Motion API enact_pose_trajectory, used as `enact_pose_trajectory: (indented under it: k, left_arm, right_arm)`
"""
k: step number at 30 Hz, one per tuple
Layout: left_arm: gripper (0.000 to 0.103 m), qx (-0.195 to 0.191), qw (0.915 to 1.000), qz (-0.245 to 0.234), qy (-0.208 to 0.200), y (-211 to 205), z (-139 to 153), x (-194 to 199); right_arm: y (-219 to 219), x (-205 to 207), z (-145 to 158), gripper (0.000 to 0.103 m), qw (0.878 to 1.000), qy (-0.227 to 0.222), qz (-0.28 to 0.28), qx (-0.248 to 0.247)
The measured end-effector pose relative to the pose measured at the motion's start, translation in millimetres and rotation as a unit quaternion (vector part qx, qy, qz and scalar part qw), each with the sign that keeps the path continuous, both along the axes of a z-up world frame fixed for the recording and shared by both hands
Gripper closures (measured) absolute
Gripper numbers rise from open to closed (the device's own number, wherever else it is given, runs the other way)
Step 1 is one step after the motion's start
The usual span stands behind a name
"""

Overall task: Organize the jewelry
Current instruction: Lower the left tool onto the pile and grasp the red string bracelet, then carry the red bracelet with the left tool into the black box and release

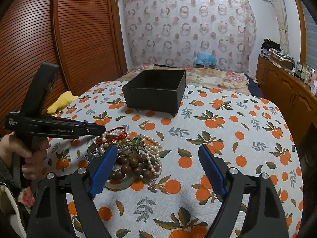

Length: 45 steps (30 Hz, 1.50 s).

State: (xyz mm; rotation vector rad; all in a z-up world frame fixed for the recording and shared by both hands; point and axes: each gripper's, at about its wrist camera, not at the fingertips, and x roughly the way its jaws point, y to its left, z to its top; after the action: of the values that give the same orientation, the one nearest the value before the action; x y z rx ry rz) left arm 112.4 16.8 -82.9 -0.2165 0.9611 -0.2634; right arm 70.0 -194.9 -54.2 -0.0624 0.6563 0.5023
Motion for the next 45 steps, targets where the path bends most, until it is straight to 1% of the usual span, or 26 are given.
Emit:
enact_pose_trajectory:
  k: [5,7,9,11,13,17,20,23,26,30,34,38,40,41,42,43,44,45]
  left_arm:
    - [0.076,0.001,1.0,-0.003,0.006,-2.4,-3.4,4.7]
    - [0.081,0.0,0.9999,-0.006,0.013,-2.2,-8.5,7.7]
    - [0.088,0.002,0.9999,-0.004,0.01,-0.2,-8.6,7.7]
    - [0.096,-0.013,0.9998,-0.011,0.011,1.1,-8.7,8.0]
    - [0.097,0.003,0.9999,-0.011,0.005,-0.5,-6.9,7.5]
    - [0.097,0.004,0.9999,-0.004,-0.016,5.1,1.8,4.6]
    - [0.097,0.005,0.9994,0.002,-0.035,10.9,13.7,0.0]
    - [0.097,0.016,0.9982,0.01,-0.058,13.6,25.8,-6.9]
    - [0.097,0.024,0.9962,0.016,-0.082,14.3,37.5,-16.1]
    - [0.097,0.022,0.9946,0.018,-0.1,15.0,45.5,-27.6]
    - [0.097,0.027,0.9932,0.016,-0.112,10.4,47.9,-36.9]
    - [0.097,0.026,0.993,0.01,-0.114,6.5,46.9,-39.2]
    - [0.097,0.027,0.993,0.008,-0.115,5.7,46.1,-39.7]
    - [0.097,0.027,0.993,0.008,-0.115,5.5,45.6,-39.9]
    - [0.097,0.027,0.993,0.008,-0.114,5.4,44.7,-40.7]
    - [0.097,0.027,0.993,0.007,-0.114,5.3,44.4,-41.1]
    - [0.097,0.028,0.993,0.007,-0.114,5.3,44.3,-41.0]
    - [0.097,0.029,0.993,0.007,-0.114,5.7,43.7,-40.8]
  right_arm:
    - [-0.6,0.3,-1.2,0.017,1.0,0.003,0.001,0.0]
    - [-0.9,1.3,-2.1,0.017,1.0,0.004,0.002,0.001]
    - [-1.3,1.1,-2.9,0.017,1.0,0.005,0.002,0.0]
    - [-1.2,1.1,-2.9,0.017,1.0,0.005,0.002,0.0]
    - [-1.3,0.9,-3.0,0.017,1.0,0.004,0.002,0.0]
    - [-1.3,1.4,-4.1,0.019,1.0,0.005,0.004,-0.003]
    - [1.1,5.0,-5.6,0.026,1.0,0.01,0.012,-0.011]
    - [2.4,8.7,-6.5,0.034,1.0,0.013,0.019,-0.014]
    - [6.4,11.0,-7.8,0.038,0.999,0.017,0.029,-0.018]
    - [13.3,14.2,-10.6,0.043,0.998,0.028,0.046,-0.02]
    - [19.7,21.9,-13.3,0.047,0.997,0.04,0.055,-0.023]
    - [31.3,33.0,-14.2,0.058,0.996,0.055,0.069,-0.019]
    - [36.6,36.9,-15.3,0.059,0.995,0.061,0.076,-0.018]
    - [38.6,38.5,-16.1,0.062,0.995,0.064,0.077,-0.02]
    - [40.7,40.6,-17.5,0.067,0.994,0.069,0.078,-0.021]
    - [41.9,42.0,-18.9,0.069,0.994,0.073,0.079,-0.022]
    - [42.1,44.6,-21.5,0.074,0.993,0.08,0.078,-0.022]
    - [41.3,46.2,-22.6,0.083,0.993,0.085,0.079,-0.02]
